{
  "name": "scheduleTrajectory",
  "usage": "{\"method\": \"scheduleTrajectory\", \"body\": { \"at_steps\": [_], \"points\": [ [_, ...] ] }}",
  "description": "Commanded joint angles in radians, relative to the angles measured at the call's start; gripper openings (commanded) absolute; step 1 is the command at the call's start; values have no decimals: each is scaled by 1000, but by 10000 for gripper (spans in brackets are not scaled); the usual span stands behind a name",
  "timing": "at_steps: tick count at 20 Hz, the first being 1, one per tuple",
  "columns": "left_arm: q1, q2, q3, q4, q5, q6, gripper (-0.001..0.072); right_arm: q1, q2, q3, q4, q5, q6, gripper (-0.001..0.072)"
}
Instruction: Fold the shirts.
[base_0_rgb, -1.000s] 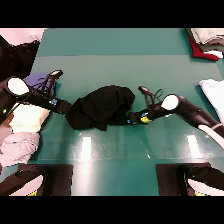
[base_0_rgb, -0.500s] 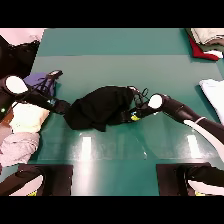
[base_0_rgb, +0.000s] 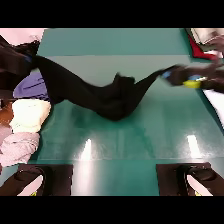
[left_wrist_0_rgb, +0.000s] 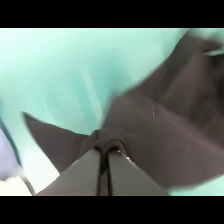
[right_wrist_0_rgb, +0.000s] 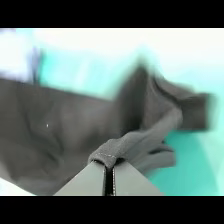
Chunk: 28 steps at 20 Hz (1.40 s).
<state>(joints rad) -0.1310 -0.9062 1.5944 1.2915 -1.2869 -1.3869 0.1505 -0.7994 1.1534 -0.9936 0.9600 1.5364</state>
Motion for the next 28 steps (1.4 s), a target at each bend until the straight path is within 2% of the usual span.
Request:
{"method": "scheduleTrajectory", "body": {
  "at_steps": [1, 4, 8, 11, 13, 17, 20, 23, 26, 28],
  "points": [
    [1, 42, 183, 13, -19, -3, 28, -199, 152, 141, -2, 89, 1, 13],
    [1, 42, 291, 7, -58, -5, 28, -382, 224, 264, -3, 172, 0, 13],
    [1, 42, 443, 8, -40, -5, 28, -674, 273, 428, -4, 209, -1, 13],
    [1, 42, 496, 11, -14, -5, 28, -866, 236, 557, 0, 286, 0, 13],
    [1, 42, 461, 23, -20, -4, 28, -904, 168, 632, 18, 338, 14, 13],
    [1, 42, 214, 103, -19, -5, 28, -844, -35, 715, 139, 503, 57, 13],
    [1, 11, -33, 108, -5, -16, 28, -683, -187, 660, 122, 541, 64, 13],
    [1, -66, -258, 106, 61, -21, 28, -454, -316, 532, -19, 427, 58, 14],
    [1, -155, -379, 92, 194, -21, 28, -259, -438, 426, -222, 187, 60, 15],
    [1, -217, -387, 85, 208, -27, 28, -187, -523, 391, -231, 42, 60, 15]
  ]
}}
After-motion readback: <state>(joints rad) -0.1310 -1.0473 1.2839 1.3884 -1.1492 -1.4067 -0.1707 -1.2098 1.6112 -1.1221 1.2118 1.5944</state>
